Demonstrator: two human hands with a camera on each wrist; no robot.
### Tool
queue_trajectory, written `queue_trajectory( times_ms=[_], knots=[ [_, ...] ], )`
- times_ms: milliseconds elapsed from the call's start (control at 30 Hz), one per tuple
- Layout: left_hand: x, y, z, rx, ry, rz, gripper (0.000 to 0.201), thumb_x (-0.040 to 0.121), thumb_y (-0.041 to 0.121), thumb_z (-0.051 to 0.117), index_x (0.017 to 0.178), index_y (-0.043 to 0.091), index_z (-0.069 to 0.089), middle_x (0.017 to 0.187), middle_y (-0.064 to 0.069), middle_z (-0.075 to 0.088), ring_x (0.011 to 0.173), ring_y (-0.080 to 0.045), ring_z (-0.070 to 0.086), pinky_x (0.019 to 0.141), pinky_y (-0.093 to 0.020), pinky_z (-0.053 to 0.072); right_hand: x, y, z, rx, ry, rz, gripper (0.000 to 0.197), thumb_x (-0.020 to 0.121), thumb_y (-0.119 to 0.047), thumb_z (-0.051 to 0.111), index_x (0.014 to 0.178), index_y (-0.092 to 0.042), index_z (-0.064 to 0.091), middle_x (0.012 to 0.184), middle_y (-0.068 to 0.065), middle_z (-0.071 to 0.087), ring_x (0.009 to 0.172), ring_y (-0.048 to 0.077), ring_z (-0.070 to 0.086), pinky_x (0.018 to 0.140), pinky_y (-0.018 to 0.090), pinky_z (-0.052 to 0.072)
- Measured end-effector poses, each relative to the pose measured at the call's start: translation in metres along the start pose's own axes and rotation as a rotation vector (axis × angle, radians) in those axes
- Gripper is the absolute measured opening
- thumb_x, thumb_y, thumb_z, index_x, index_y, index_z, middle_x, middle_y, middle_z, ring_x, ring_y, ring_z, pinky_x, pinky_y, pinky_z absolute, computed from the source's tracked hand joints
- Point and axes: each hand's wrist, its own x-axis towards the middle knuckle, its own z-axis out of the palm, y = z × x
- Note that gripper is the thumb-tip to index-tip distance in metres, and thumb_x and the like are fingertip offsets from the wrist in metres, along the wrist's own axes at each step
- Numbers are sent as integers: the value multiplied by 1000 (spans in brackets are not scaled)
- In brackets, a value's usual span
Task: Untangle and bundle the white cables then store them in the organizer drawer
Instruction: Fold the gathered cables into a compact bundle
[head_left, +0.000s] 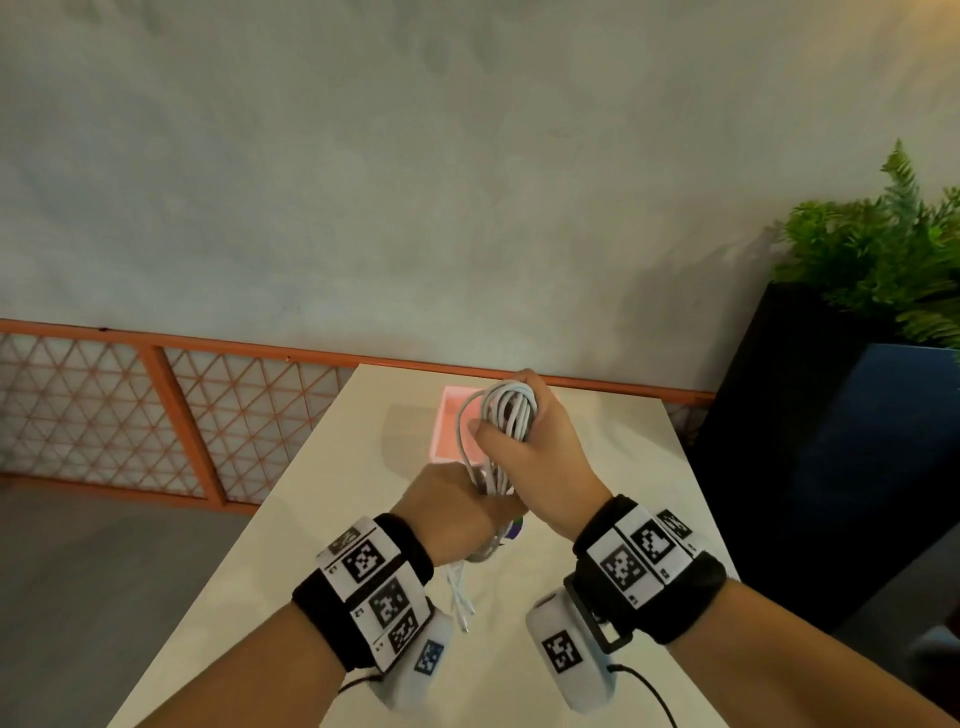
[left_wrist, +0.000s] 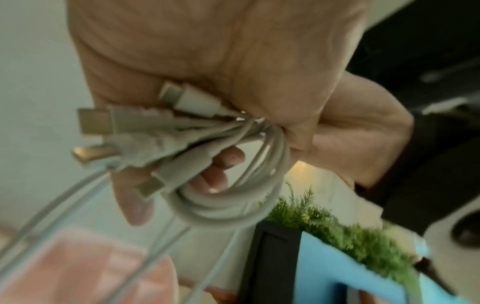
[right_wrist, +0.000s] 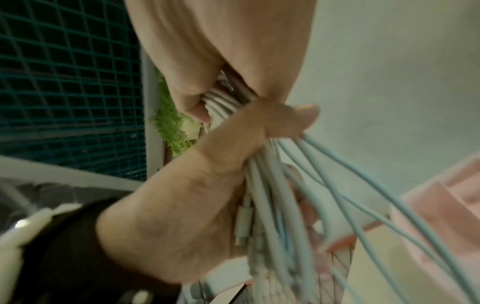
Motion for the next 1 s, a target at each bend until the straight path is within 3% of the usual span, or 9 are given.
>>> queue_trajectory(
  times_ms=[133,200,267,367,533,600,733,900,1000],
  knots=[
    [3,3,-17,175,135,130,41,75,40,61,42,20,47,41,5,46,41,-9,39,51,-27,34,6,-10,6,-133,-20,-64,25,81,-6,62,92,-18,44,70,-10,52,61,-3,54,53,12,44],
    [7,2,-21,155,203,212,35,66,50,61,66,15,56,57,4,51,54,-7,43,58,-27,40,10,-16,6,-146,14,-105,25,82,-6,61,92,-19,42,68,-9,52,58,-1,53,50,13,43],
    [10,-1,-17,279,342,250,61,58,61,55,91,11,53,77,3,47,74,-9,38,65,-28,39,15,-22,7,-139,45,-142,24,83,-6,61,92,-18,42,67,-10,51,57,1,52,50,14,43],
    [21,-7,-12,412,507,191,71,51,67,50,104,21,46,95,2,45,84,-12,32,67,-29,37,20,-31,13,-199,5,-193,26,83,-8,61,94,-19,40,67,-13,50,57,-1,52,53,14,44],
    [19,-3,-29,-147,297,162,66,54,33,88,102,21,44,100,-8,50,80,-15,55,66,-24,50,26,-30,6,-79,28,-143,20,85,-8,61,94,-14,44,71,-10,52,58,-2,51,57,12,44],
    [14,1,-32,-36,160,206,51,54,38,87,94,34,55,106,-3,56,94,-14,58,80,-30,52,25,-23,5,49,0,-41,18,86,-10,61,95,-12,47,74,-7,53,63,1,52,62,17,46],
    [13,11,-27,-183,-121,132,10,80,8,69,91,9,68,81,-3,71,76,-10,68,74,-25,54,21,-19,5,164,-65,52,21,86,-14,63,102,-14,49,83,-6,59,75,6,59,74,27,49],
    [10,6,-28,-351,19,157,22,91,20,57,82,3,67,61,-2,66,57,-13,63,58,-23,50,12,12,-11,216,-191,141,95,62,-60,74,138,-38,22,139,2,44,128,20,46,104,40,44],
    [12,13,-27,-678,120,163,14,90,14,54,87,6,64,63,-1,69,56,-13,66,52,-22,53,-11,52,-8,215,-412,318,100,61,-53,77,141,-24,25,131,8,54,124,23,52,107,43,41]
  ],
)
